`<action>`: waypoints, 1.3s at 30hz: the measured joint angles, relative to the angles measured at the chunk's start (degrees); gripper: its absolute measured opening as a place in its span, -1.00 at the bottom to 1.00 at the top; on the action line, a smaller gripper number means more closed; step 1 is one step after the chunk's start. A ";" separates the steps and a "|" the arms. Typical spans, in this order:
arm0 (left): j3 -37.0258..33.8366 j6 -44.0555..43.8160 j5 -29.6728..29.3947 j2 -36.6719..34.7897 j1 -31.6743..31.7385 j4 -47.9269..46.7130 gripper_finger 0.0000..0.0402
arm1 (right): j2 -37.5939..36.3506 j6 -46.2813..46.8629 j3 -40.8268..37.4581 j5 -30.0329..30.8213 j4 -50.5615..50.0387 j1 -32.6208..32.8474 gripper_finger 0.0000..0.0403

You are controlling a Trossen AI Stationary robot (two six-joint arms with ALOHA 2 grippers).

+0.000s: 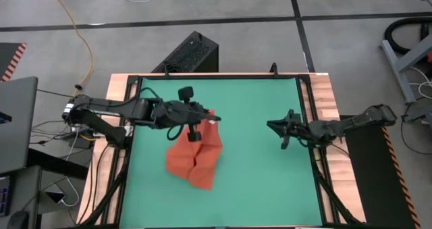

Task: Roll towel
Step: Fold the orange towel

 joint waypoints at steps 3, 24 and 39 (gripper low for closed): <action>-0.11 -0.04 0.02 0.00 1.60 -0.06 -1.00 | 8.73 6.82 0.12 -2.29 4.52 -0.64 -0.63; -0.15 3.31 -3.87 -0.04 4.51 0.47 -1.00 | 78.26 22.77 36.16 -8.37 15.31 5.85 -0.63; -0.17 7.51 -5.49 -0.07 4.51 0.76 -1.00 | 90.33 23.59 39.58 -18.34 34.97 5.89 0.09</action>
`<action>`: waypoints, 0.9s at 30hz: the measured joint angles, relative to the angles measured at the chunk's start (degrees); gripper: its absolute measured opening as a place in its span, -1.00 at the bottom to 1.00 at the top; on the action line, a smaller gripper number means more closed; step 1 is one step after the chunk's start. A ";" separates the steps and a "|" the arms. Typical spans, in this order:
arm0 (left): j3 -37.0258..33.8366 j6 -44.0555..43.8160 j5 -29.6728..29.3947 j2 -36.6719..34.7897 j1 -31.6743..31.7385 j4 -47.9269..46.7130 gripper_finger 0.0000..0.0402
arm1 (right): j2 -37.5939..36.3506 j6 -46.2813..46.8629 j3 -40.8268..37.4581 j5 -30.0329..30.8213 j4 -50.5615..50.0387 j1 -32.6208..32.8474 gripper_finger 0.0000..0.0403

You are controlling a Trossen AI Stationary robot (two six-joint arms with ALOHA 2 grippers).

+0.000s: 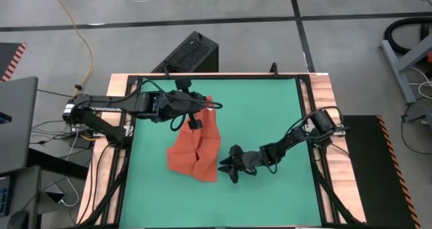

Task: Roll towel
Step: Fold the orange towel

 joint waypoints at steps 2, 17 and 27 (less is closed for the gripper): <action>0.00 0.03 0.00 0.00 0.00 0.23 -1.00 | 0.71 0.55 0.09 0.56 -0.32 -0.32 0.17; 1.23 4.01 -0.09 -0.04 0.00 5.83 -1.00 | 1.05 0.78 8.05 6.01 -18.63 -1.21 0.14; 1.29 3.75 0.42 -0.04 0.00 5.68 -1.00 | 1.08 0.71 8.09 6.89 -19.64 -2.15 0.13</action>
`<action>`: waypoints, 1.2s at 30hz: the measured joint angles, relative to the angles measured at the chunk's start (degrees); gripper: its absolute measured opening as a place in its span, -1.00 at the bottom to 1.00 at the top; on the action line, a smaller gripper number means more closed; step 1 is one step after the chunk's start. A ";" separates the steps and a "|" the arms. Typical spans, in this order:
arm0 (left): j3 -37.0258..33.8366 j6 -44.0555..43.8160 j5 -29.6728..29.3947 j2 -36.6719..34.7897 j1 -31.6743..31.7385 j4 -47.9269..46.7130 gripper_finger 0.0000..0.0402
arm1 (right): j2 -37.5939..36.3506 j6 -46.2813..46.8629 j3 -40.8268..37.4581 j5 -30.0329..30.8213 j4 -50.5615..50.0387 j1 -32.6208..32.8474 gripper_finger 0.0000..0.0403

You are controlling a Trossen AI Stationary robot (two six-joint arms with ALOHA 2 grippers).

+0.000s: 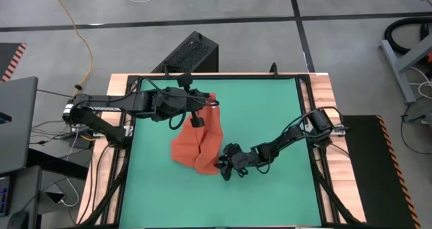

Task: Roll towel
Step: Fold the orange towel

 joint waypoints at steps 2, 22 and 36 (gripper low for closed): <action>0.00 -0.04 0.00 0.00 0.00 0.07 -1.00 | 0.00 -0.07 0.00 -0.22 -0.25 -0.04 0.06; 0.00 0.34 -5.65 -1.05 -1.63 -0.79 -1.00 | -11.62 -4.60 -0.17 4.68 -11.38 3.70 -0.98; 0.09 2.61 -12.85 -3.16 -5.70 -3.02 -1.00 | -42.26 -21.89 -0.20 30.11 -32.54 4.92 -1.00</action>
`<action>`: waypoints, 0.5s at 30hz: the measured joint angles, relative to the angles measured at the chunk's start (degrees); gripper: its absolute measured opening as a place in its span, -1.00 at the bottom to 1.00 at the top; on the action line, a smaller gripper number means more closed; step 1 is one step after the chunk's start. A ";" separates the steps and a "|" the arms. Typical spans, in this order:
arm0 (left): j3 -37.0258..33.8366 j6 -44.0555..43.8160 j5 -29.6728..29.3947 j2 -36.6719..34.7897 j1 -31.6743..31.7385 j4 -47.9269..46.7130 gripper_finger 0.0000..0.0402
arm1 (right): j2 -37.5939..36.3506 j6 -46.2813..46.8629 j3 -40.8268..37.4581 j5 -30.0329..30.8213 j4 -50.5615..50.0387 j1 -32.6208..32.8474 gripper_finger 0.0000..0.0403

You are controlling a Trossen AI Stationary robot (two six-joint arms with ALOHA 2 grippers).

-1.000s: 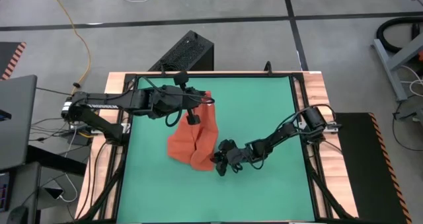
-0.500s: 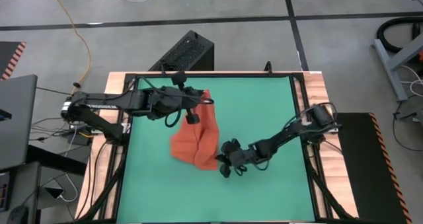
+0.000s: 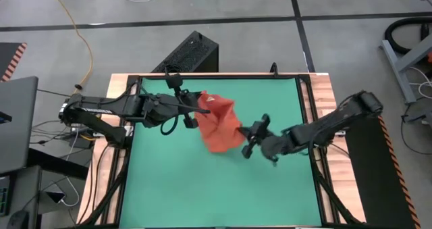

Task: Roll towel
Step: Fold the orange towel

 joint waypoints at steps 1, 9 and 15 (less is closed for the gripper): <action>0.00 0.55 -1.07 -0.25 -0.44 0.02 -1.00 | -1.78 -1.88 0.04 0.71 0.09 -0.09 -1.00; 0.00 4.30 -5.42 -2.84 -2.56 -0.06 -1.00 | -11.22 -17.27 0.07 10.93 0.45 -0.79 -1.00; 0.00 7.16 -5.27 -5.45 -1.73 -1.37 -1.00 | -14.21 -28.75 0.09 22.60 1.31 -0.76 -1.00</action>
